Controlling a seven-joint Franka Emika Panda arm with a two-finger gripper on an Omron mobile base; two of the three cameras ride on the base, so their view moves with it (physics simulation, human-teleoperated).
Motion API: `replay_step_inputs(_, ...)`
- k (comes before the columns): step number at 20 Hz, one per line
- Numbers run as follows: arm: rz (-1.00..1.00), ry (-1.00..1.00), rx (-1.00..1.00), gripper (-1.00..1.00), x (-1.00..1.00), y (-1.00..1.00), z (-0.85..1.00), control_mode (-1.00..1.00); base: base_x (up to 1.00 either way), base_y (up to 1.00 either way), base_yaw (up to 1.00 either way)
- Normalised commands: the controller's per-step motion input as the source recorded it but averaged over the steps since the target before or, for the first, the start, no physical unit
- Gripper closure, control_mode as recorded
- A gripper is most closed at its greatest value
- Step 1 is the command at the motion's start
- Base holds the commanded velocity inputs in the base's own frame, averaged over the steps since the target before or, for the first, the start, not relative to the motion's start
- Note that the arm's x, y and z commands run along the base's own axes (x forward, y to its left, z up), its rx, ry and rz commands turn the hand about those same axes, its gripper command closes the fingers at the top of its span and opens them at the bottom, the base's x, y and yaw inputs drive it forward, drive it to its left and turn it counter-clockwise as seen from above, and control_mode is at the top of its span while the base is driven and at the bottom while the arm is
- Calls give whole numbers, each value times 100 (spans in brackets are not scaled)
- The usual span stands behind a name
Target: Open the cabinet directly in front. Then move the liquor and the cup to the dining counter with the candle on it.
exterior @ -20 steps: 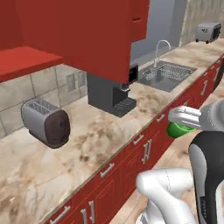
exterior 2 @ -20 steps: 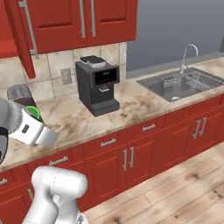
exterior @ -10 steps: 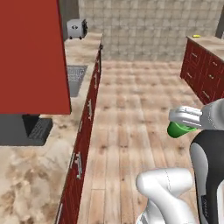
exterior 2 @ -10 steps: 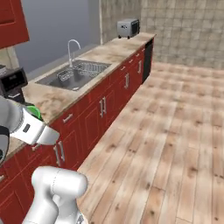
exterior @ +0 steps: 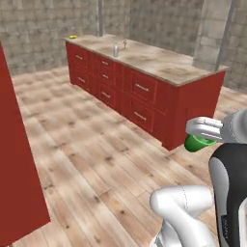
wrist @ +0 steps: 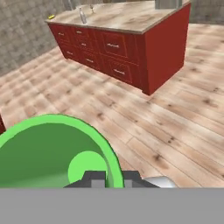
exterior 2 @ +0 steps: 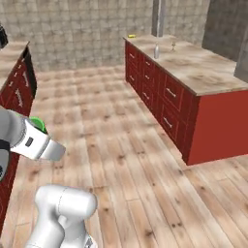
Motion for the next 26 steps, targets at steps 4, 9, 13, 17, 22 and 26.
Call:
replay_step_inputs(4,0,0,0,100,0,0,0,100,16,0,-97)
replay_step_inputs(9,0,0,0,100,0,0,0,100,9,-20,-75)
replay_step_inputs(13,0,0,0,100,0,0,0,100,89,7,-61)
replay_step_inputs(17,0,0,0,100,0,0,0,100,100,50,-2)
replay_step_inputs(22,0,0,0,100,0,0,0,100,100,100,1)
replay_step_inputs(26,0,0,0,100,0,0,0,100,100,100,0)
